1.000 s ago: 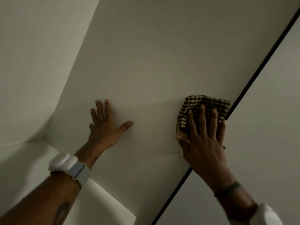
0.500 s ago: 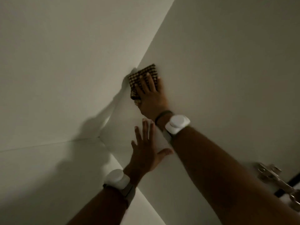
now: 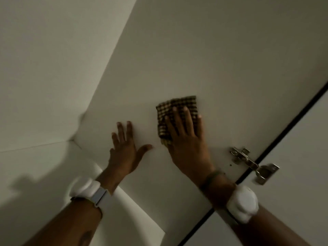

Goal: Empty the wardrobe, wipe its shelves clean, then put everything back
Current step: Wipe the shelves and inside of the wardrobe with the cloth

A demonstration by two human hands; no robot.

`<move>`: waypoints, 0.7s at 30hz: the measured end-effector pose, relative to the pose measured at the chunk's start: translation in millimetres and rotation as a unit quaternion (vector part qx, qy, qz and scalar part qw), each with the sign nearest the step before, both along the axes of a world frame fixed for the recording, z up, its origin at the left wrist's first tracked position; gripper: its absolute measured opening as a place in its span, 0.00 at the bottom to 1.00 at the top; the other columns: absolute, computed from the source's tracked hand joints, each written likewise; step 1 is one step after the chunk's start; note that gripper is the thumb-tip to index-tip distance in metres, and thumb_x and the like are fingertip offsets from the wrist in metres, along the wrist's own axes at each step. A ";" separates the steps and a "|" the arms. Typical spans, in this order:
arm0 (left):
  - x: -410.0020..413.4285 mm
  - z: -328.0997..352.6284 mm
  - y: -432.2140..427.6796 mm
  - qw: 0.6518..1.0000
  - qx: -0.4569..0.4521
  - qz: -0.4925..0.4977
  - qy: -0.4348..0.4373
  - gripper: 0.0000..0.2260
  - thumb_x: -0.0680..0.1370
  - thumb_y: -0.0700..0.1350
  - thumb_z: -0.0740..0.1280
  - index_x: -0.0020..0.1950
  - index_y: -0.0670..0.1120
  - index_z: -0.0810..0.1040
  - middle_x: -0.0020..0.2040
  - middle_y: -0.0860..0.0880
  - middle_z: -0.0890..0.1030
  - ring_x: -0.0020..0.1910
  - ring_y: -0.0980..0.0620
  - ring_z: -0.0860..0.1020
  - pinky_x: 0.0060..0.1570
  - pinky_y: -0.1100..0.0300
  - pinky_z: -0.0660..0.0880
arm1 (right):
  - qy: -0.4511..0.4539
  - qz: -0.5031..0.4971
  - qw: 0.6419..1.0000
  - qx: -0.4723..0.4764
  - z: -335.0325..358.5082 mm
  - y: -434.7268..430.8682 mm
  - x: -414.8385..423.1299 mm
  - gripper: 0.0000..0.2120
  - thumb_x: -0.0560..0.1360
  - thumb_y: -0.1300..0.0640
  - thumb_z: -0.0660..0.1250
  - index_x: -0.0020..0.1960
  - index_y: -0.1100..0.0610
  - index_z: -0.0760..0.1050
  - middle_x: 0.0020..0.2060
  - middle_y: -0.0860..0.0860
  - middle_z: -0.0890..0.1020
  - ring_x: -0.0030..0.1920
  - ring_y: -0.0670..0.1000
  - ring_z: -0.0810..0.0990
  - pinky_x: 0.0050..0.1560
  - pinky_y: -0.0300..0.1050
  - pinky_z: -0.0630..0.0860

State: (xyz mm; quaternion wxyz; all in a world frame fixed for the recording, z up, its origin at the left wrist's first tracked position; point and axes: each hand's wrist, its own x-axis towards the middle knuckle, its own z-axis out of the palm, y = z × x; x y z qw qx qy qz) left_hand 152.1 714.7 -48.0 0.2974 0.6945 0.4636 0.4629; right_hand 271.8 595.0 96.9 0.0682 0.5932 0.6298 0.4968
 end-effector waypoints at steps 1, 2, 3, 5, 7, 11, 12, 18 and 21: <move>3.3 -3.7 -2.6 1.000 -0.013 0.008 -0.010 0.50 0.69 0.76 0.55 0.81 0.57 0.34 0.82 0.49 0.34 0.80 0.36 0.45 0.69 0.31 0.63 | -0.004 -0.023 1.000 0.008 -3.8 -28.1 17.4 0.32 0.82 0.44 0.55 0.82 0.55 0.52 0.81 0.59 0.47 0.80 0.65 0.43 0.76 0.69 0.44; 5.4 -6.4 -6.1 0.999 -0.021 0.013 -0.023 0.50 0.69 0.75 0.56 0.81 0.56 0.35 0.82 0.49 0.36 0.80 0.36 0.46 0.70 0.31 0.63 | -0.012 -0.042 0.999 0.017 -7.4 -53.2 32.6 0.33 0.83 0.43 0.54 0.82 0.55 0.50 0.81 0.59 0.46 0.80 0.66 0.43 0.76 0.69 0.45; 7.2 -9.6 -7.9 0.999 -0.026 0.016 -0.037 0.49 0.69 0.75 0.56 0.82 0.55 0.37 0.82 0.48 0.37 0.80 0.36 0.46 0.71 0.32 0.62 | -0.025 -0.053 0.998 0.023 -10.7 -73.3 45.9 0.33 0.83 0.43 0.54 0.82 0.55 0.49 0.81 0.60 0.46 0.80 0.66 0.44 0.77 0.69 0.45; 9.9 -16.9 -9.5 0.997 -0.027 0.017 -0.070 0.48 0.70 0.74 0.56 0.82 0.55 0.39 0.82 0.48 0.38 0.81 0.37 0.45 0.73 0.34 0.59 | -0.053 -0.076 0.996 0.015 -16.8 -99.8 63.5 0.34 0.82 0.42 0.53 0.82 0.55 0.49 0.81 0.60 0.46 0.80 0.65 0.45 0.77 0.69 0.46; 12.7 -24.2 -11.6 0.996 -0.019 0.020 -0.084 0.47 0.72 0.73 0.57 0.82 0.55 0.39 0.82 0.49 0.38 0.81 0.38 0.43 0.74 0.35 0.57 | -0.068 -0.084 0.994 -0.009 -23.2 -111.0 72.6 0.34 0.83 0.41 0.55 0.82 0.55 0.48 0.81 0.60 0.45 0.80 0.64 0.44 0.77 0.69 0.46; 18.1 -40.3 -15.4 0.996 -0.002 0.019 -0.088 0.46 0.73 0.72 0.58 0.82 0.56 0.39 0.82 0.50 0.38 0.81 0.40 0.42 0.75 0.35 0.55 | -0.057 -0.079 0.995 -0.034 -32.5 -106.5 77.4 0.39 0.80 0.34 0.54 0.83 0.54 0.48 0.81 0.59 0.45 0.80 0.64 0.43 0.78 0.66 0.42; 17.8 -43.0 -16.8 0.996 0.006 0.022 -0.087 0.46 0.73 0.72 0.58 0.82 0.55 0.40 0.83 0.50 0.38 0.81 0.41 0.42 0.75 0.35 0.56 | -0.058 -0.073 0.995 -0.043 -34.3 -100.3 75.2 0.40 0.80 0.32 0.53 0.83 0.53 0.47 0.81 0.59 0.45 0.80 0.63 0.42 0.78 0.66 0.41; 15.9 -49.5 -21.2 0.997 0.021 0.021 -0.067 0.45 0.73 0.77 0.50 0.81 0.59 0.36 0.81 0.53 0.34 0.81 0.44 0.40 0.75 0.35 0.54 | -0.063 0.037 0.993 -0.090 -34.6 4.5 14.2 0.40 0.79 0.34 0.55 0.82 0.55 0.50 0.81 0.60 0.47 0.81 0.63 0.42 0.78 0.65 0.44; 12.5 -53.3 -17.1 0.999 0.018 0.014 -0.049 0.44 0.73 0.78 0.48 0.80 0.61 0.34 0.80 0.55 0.31 0.81 0.44 0.38 0.74 0.34 0.55 | -0.057 0.073 0.992 -0.085 -28.8 99.8 -39.3 0.35 0.79 0.39 0.58 0.80 0.55 0.59 0.81 0.59 0.55 0.81 0.62 0.48 0.78 0.64 0.39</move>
